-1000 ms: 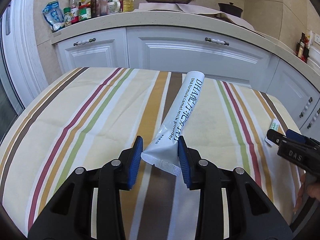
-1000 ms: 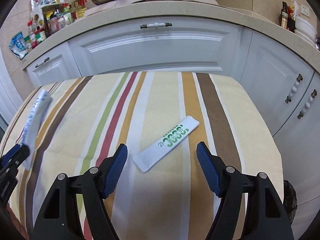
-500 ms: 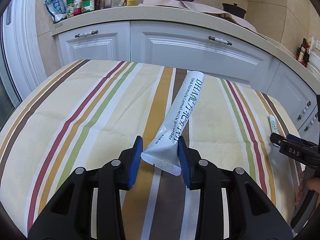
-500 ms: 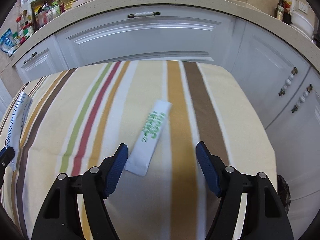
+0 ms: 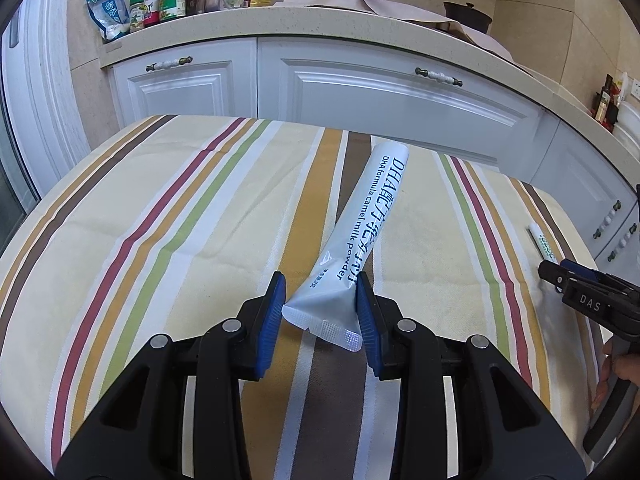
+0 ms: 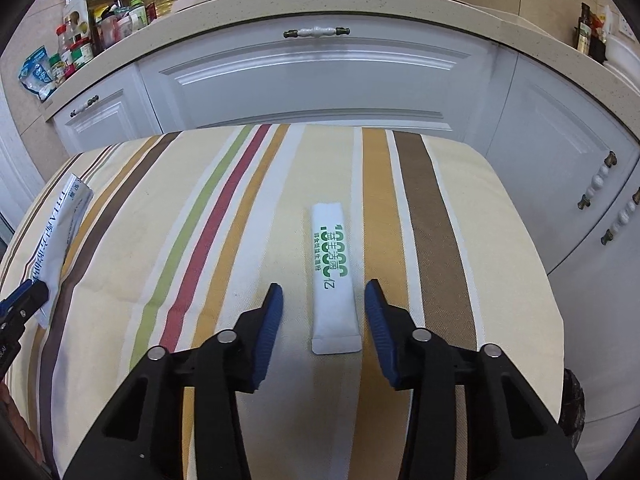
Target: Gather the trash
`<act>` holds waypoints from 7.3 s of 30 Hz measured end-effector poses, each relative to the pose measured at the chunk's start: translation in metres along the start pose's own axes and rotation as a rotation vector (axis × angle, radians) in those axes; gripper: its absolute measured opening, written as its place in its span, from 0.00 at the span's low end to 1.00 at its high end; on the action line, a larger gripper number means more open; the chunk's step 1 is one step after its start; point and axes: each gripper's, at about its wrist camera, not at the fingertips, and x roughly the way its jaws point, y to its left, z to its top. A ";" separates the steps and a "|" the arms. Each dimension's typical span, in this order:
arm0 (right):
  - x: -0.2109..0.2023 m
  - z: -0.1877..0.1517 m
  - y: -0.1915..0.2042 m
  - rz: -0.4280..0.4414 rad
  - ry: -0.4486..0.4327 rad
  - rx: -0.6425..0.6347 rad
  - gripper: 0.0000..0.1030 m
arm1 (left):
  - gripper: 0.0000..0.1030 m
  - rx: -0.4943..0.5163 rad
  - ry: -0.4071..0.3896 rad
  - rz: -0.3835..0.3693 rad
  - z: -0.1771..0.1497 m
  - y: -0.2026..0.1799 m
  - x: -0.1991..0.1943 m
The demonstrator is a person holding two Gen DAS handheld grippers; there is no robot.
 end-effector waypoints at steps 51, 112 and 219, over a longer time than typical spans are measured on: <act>-0.147 -0.068 0.001 0.056 -0.322 -0.029 0.22 | 0.33 0.101 -0.153 -0.110 -0.034 -0.062 -0.101; -0.193 -0.183 -0.240 -0.292 -0.331 0.360 0.47 | 0.65 0.462 -0.065 -0.408 -0.120 -0.362 -0.108; -0.319 -0.230 -0.093 -0.425 -0.498 0.269 0.80 | 0.88 0.377 -0.297 -0.472 -0.140 -0.190 -0.246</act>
